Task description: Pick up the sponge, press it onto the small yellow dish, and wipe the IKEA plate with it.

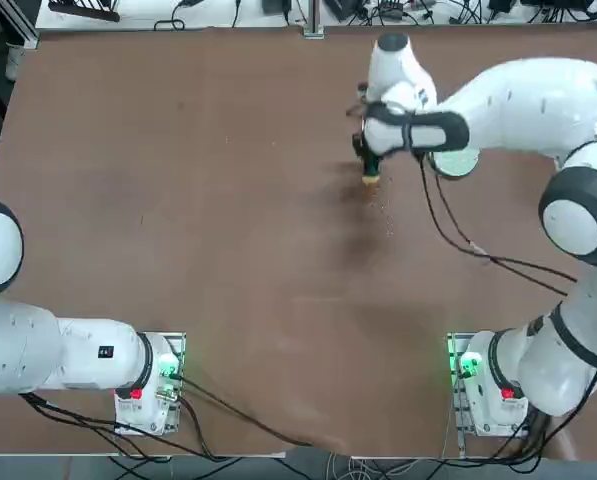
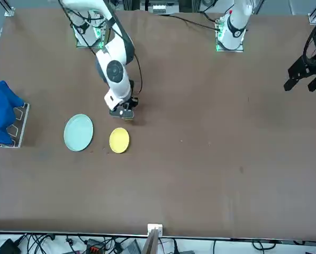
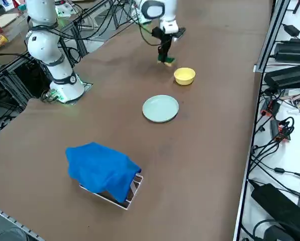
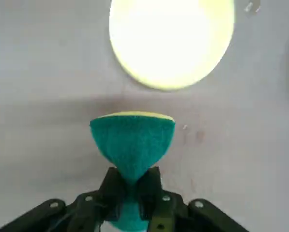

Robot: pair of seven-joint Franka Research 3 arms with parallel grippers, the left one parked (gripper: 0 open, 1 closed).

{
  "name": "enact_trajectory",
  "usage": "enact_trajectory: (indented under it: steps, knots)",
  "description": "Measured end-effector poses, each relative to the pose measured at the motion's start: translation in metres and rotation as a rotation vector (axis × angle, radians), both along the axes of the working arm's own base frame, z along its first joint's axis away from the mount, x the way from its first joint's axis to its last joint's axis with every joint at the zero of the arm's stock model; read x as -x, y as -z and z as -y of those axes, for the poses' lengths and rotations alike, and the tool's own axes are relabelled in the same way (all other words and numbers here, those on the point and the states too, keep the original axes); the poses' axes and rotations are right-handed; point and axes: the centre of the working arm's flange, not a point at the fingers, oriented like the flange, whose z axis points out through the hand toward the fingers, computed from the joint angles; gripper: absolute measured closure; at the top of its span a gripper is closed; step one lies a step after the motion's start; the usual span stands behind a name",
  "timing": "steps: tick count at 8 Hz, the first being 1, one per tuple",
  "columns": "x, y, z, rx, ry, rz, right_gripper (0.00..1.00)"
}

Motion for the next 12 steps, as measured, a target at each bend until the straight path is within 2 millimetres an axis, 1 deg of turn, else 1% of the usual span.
enact_trajectory:
  steps: [2,3,4,5,6,7,9,12]
  knots:
    - [-0.042,-0.036,0.031,0.005,-0.035,-0.030,0.81]
    - [-0.061,-0.045,0.048,0.005,-0.053,-0.049,0.81]
    - [-0.078,-0.044,0.063,0.003,-0.064,-0.064,0.81]
    - [-0.090,-0.034,0.070,-0.004,-0.069,-0.078,0.81]
    - [-0.099,-0.017,0.068,-0.010,-0.088,-0.094,0.81]
    - [-0.104,-0.001,0.061,-0.026,-0.104,-0.112,0.81]
    - [-0.111,0.024,0.052,-0.086,-0.086,-0.160,0.81]
    - [-0.115,0.043,0.059,-0.119,-0.088,-0.201,0.79]
